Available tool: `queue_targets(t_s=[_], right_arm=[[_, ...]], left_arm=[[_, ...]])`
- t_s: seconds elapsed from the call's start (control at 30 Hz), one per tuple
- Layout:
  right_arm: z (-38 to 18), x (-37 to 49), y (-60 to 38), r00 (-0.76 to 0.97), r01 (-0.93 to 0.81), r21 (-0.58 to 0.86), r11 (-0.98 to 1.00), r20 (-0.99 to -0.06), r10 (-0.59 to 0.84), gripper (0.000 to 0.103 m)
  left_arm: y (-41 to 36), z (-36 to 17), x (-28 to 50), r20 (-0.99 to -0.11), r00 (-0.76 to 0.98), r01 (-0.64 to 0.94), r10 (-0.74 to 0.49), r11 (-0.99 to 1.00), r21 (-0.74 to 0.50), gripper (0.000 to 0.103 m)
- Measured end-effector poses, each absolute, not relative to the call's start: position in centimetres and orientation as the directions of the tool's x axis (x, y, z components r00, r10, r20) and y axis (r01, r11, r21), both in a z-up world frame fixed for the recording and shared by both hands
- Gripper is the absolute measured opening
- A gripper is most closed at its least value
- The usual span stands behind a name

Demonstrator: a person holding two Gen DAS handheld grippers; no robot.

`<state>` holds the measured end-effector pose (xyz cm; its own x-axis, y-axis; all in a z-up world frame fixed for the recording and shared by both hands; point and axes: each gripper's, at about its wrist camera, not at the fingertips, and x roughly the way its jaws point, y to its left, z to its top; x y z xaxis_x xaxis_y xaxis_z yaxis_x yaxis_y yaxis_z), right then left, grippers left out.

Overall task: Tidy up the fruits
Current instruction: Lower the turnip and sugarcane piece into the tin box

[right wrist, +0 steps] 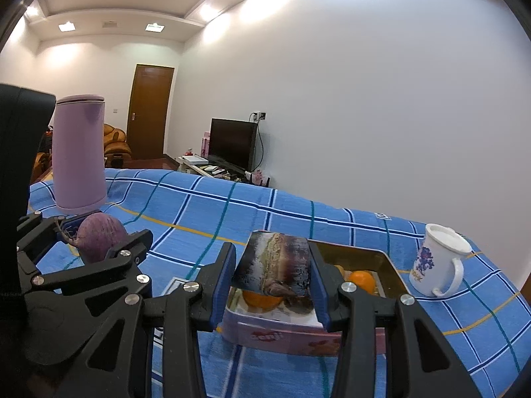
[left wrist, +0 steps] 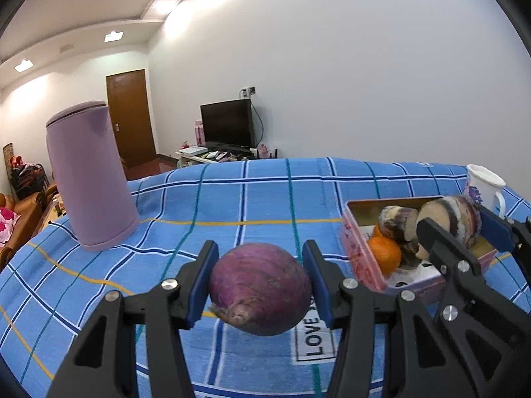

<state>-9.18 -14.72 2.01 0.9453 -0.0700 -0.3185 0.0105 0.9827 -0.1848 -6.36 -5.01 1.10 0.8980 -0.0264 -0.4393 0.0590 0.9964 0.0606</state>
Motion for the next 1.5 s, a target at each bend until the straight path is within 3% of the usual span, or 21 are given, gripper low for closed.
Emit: queue_targets(t_s=[1.5], right_arm=[[2.7, -10.9, -23.8, 0.923, 0.188, -0.194, 0.963, -0.301, -0.241, 0.045]], left_arm=[[-15.1, 1.2, -7.3, -0.471, 0.862, 0.246, -0.188, 0.967, 0.065, 0.055]])
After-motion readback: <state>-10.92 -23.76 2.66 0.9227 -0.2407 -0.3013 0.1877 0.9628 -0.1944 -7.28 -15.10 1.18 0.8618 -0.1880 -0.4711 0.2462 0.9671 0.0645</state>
